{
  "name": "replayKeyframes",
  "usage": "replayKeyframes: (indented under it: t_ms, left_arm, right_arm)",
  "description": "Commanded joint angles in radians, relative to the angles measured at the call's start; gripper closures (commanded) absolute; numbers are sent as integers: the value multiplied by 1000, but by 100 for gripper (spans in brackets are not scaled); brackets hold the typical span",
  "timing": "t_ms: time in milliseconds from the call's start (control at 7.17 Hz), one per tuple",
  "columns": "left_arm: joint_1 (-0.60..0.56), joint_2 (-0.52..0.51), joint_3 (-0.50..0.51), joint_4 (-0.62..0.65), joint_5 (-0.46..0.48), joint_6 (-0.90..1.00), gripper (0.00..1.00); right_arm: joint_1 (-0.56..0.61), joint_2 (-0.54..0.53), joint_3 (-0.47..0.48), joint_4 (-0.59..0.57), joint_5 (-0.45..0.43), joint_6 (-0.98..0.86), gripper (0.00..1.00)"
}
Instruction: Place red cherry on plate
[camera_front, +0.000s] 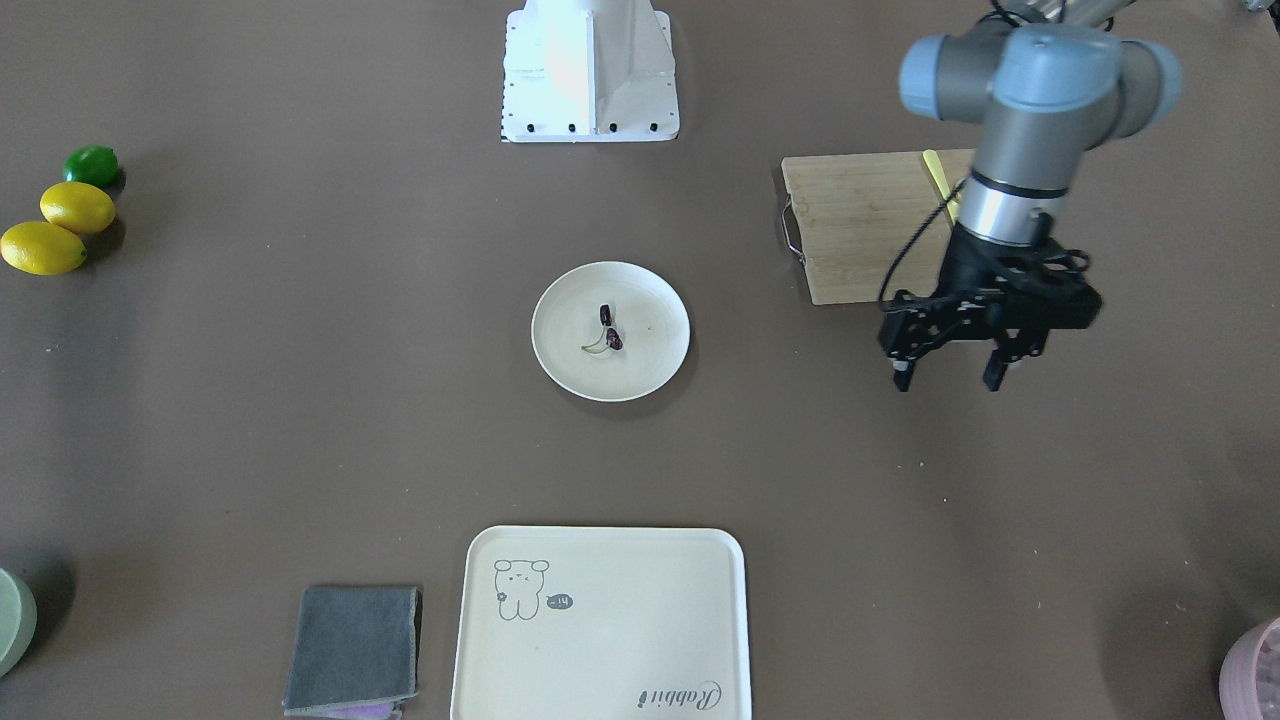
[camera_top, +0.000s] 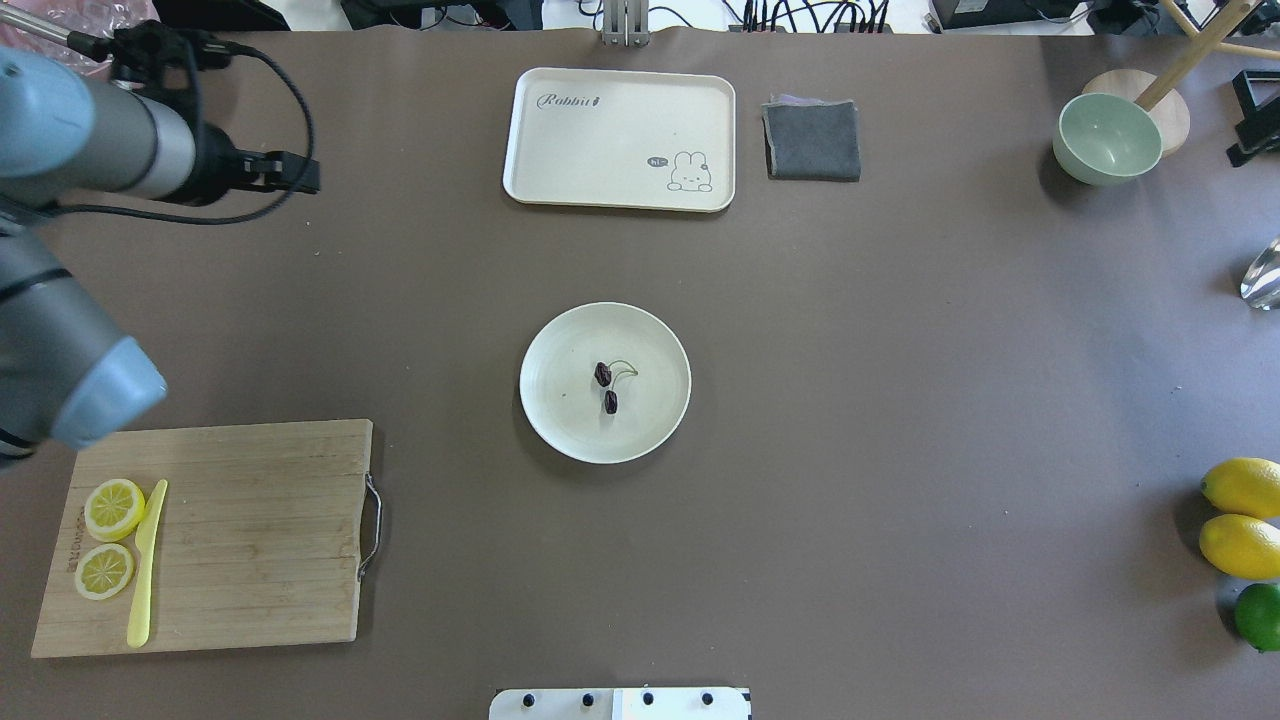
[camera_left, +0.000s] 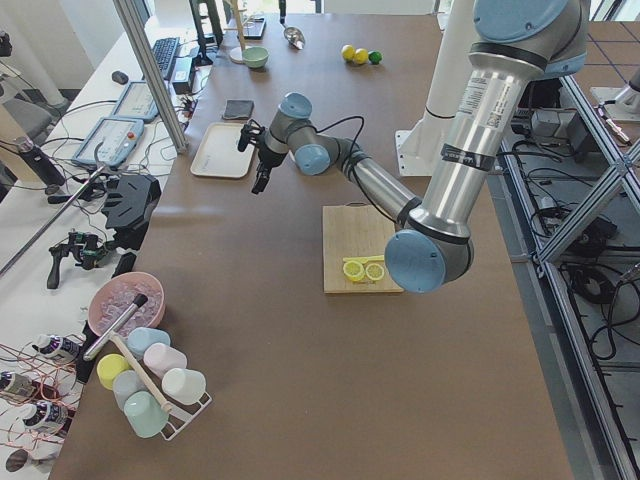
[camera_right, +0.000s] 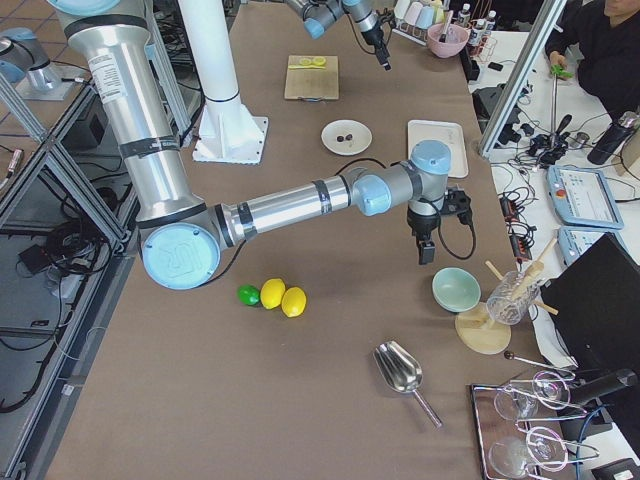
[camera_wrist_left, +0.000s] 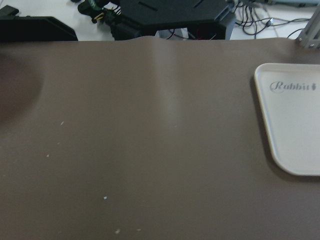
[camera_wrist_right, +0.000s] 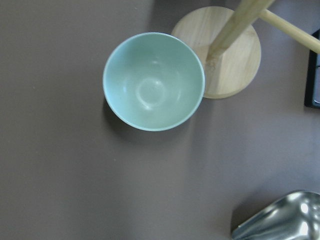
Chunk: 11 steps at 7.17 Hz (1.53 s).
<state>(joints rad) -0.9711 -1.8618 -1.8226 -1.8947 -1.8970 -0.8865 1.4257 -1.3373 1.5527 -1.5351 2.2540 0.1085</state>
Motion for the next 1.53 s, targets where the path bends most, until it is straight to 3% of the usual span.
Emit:
replayKeyframes:
  t_ms: [0, 279, 419, 698, 1395]
  left_arm:
    - [-272, 151, 26, 20, -227, 387, 2]
    - [-526, 162, 121, 173, -357, 771, 2]
    - [-597, 162, 190, 207, -387, 873, 2]
    - [-638, 180, 279, 207, -474, 894, 2]
    - [-636, 197, 304, 195, -482, 890, 2]
  right_arm:
    - [73, -90, -5, -11, 64, -99, 0]
    - [73, -120, -10, -10, 67, -96, 0]
    - [73, -129, -8, -8, 78, -93, 0]
    - [73, -128, -5, -8, 90, -86, 0]
    - [73, -125, 0, -8, 108, -82, 0]
